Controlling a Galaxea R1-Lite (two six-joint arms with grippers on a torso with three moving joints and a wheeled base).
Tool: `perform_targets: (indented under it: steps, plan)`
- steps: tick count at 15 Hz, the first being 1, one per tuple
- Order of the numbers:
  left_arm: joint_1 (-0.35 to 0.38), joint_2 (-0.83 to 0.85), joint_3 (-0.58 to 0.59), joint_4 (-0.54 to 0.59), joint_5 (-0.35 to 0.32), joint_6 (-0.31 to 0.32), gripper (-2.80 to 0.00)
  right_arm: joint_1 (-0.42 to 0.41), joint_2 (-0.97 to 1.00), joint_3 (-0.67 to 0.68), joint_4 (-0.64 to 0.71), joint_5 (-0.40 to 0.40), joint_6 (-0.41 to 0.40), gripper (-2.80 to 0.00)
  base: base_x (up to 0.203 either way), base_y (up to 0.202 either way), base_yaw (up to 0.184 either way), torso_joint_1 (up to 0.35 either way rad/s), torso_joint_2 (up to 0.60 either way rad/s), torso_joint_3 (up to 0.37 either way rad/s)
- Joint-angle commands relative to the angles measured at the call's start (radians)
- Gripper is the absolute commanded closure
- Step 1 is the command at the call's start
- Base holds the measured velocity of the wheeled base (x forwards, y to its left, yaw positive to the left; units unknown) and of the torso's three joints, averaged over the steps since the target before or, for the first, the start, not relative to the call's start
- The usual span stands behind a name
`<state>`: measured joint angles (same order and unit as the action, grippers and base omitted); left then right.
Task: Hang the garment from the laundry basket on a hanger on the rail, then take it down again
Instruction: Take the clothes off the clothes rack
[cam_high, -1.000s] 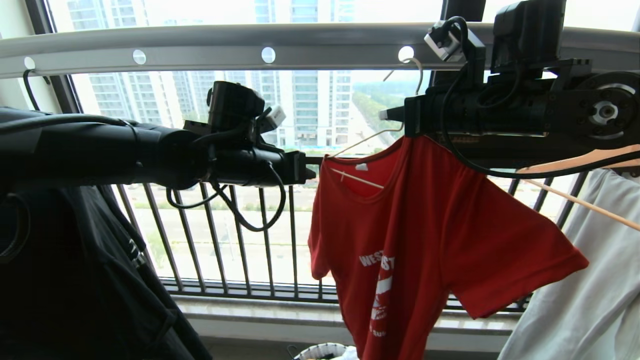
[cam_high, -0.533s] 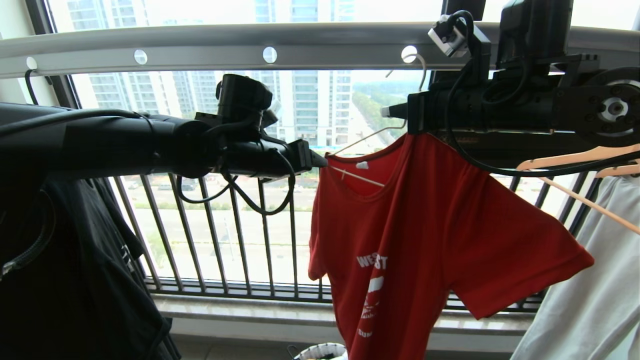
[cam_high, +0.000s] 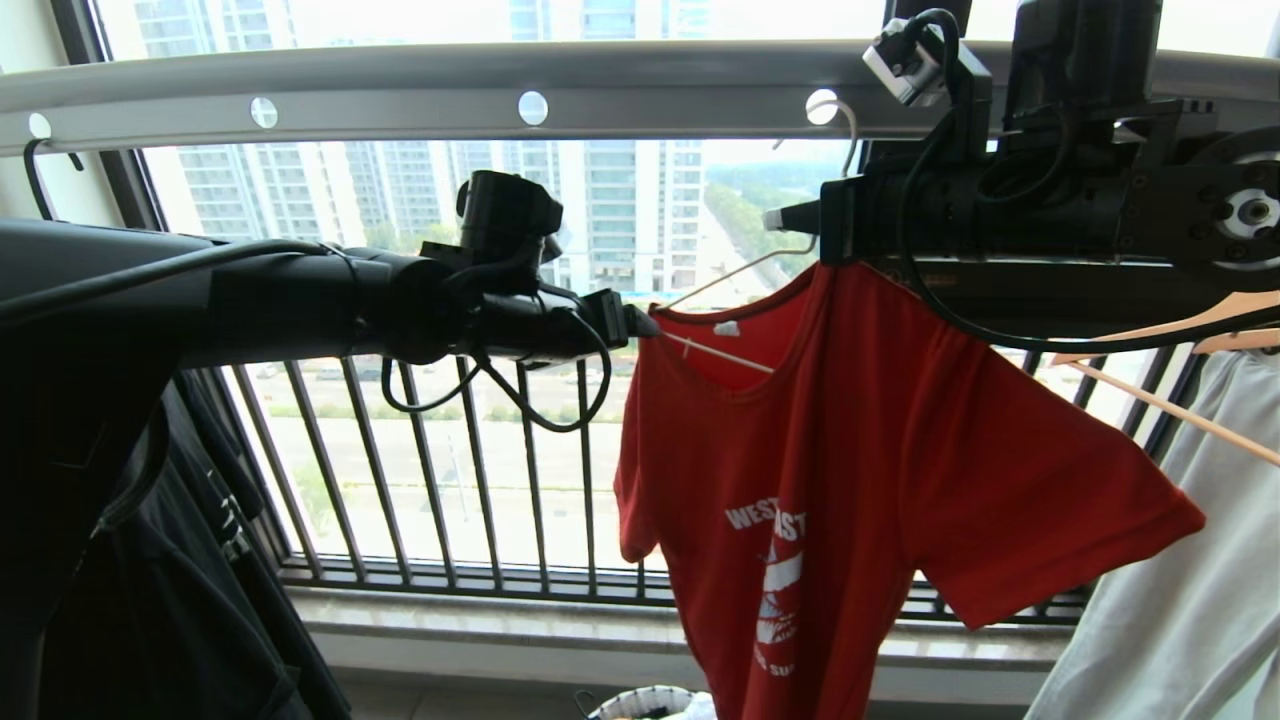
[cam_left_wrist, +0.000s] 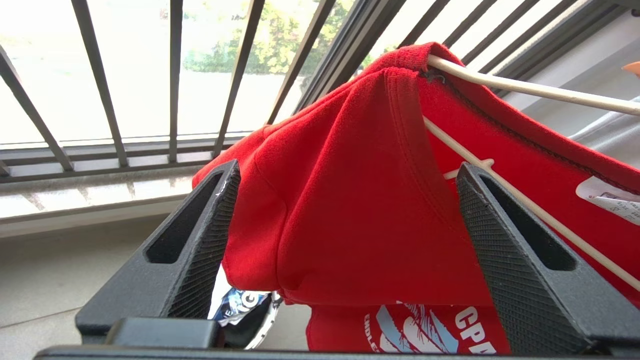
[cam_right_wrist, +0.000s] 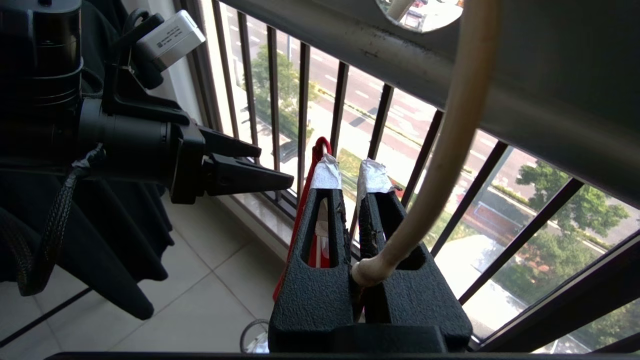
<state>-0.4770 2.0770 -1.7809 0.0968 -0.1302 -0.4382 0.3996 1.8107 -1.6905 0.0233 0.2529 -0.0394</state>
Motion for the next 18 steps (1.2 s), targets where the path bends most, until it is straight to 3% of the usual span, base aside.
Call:
perform_targets:
  steps: [1,5,9,11,18]
  plan:
    - [0.0,0.014,-0.008,0.001,0.001,-0.001,-2.8,0.004,-0.01,0.0,0.01,0.002,-0.001,0.0,0.0,0.0,0.0,0.0,0.0,0.0]
    - [-0.002,0.043,-0.037,-0.003,0.067,-0.013,-2.8,0.008,-0.016,0.002,0.014,0.003,-0.001,0.0,0.0,0.0,0.0,0.0,0.0,0.0]
    - [-0.002,0.052,-0.034,-0.042,0.079,-0.015,-2.8,0.008,-0.023,0.004,0.014,0.003,-0.001,0.0,0.0,0.0,0.0,0.0,0.0,0.0]
    - [-0.005,0.046,-0.014,-0.092,0.085,-0.055,-2.8,0.008,-0.024,0.005,0.014,0.003,-0.002,0.0,0.0,0.0,0.0,0.0,0.0,0.0]
    - [-0.009,0.058,-0.014,-0.099,0.091,-0.057,-2.8,0.01,-0.03,0.008,0.014,0.004,-0.002,0.0,0.0,0.0,0.0,0.0,0.0,0.0]
